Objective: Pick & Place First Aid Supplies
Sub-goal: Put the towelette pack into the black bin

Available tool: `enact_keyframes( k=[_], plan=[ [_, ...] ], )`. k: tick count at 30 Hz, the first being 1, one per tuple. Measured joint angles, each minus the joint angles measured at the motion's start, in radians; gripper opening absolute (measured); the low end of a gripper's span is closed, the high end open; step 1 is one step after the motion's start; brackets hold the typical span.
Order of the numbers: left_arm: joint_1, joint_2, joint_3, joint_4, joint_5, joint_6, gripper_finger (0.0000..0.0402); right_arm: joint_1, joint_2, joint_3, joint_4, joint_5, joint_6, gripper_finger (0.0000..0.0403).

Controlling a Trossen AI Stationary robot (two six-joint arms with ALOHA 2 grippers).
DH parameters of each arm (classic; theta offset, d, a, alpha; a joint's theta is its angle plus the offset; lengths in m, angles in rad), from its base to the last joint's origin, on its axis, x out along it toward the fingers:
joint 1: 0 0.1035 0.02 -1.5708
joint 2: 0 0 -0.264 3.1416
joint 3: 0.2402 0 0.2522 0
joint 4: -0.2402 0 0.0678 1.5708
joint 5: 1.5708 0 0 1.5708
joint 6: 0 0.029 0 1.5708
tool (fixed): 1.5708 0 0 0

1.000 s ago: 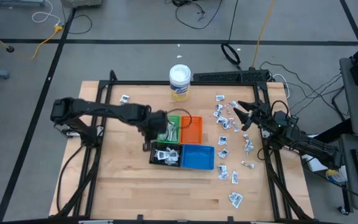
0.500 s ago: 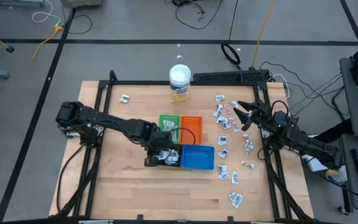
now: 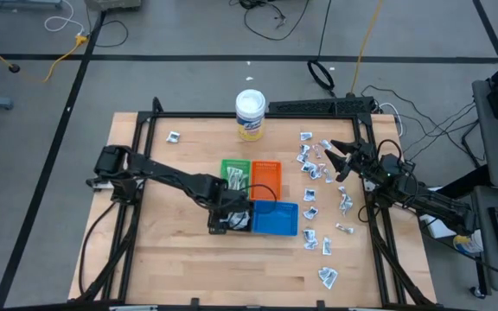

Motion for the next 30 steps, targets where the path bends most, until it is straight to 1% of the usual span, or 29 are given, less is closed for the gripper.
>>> enact_keyframes(
  k=[8,11,16,20,23,27,30],
  plan=[
    [0.001,-0.007,0.000,0.000,0.004,0.011,0.0088,0.000,0.000,0.000,0.000,0.000,0.000,0.0242],
    [0.002,-0.033,0.000,-0.001,0.002,0.011,0.0129,0.000,0.000,0.000,0.000,0.000,0.000,0.0242],
    [0.002,-0.087,0.000,-0.021,0.002,0.011,0.0211,0.000,0.000,0.000,0.000,0.000,0.000,0.0242],
    [0.004,-0.129,0.000,-0.035,0.003,0.029,0.0259,0.000,0.000,0.000,0.000,0.000,0.000,0.0242],
    [0.015,-0.162,0.000,-0.030,0.003,0.028,0.0281,0.000,0.000,0.000,0.000,0.000,0.000,0.0242],
    [0.046,-0.191,0.000,-0.027,-0.004,0.011,0.0299,0.000,0.000,0.000,0.000,0.000,0.000,0.0242],
    [0.103,-0.198,0.000,-0.029,-0.003,-0.042,0.0306,0.000,0.000,0.000,0.000,0.000,0.000,0.0242]
  ],
)
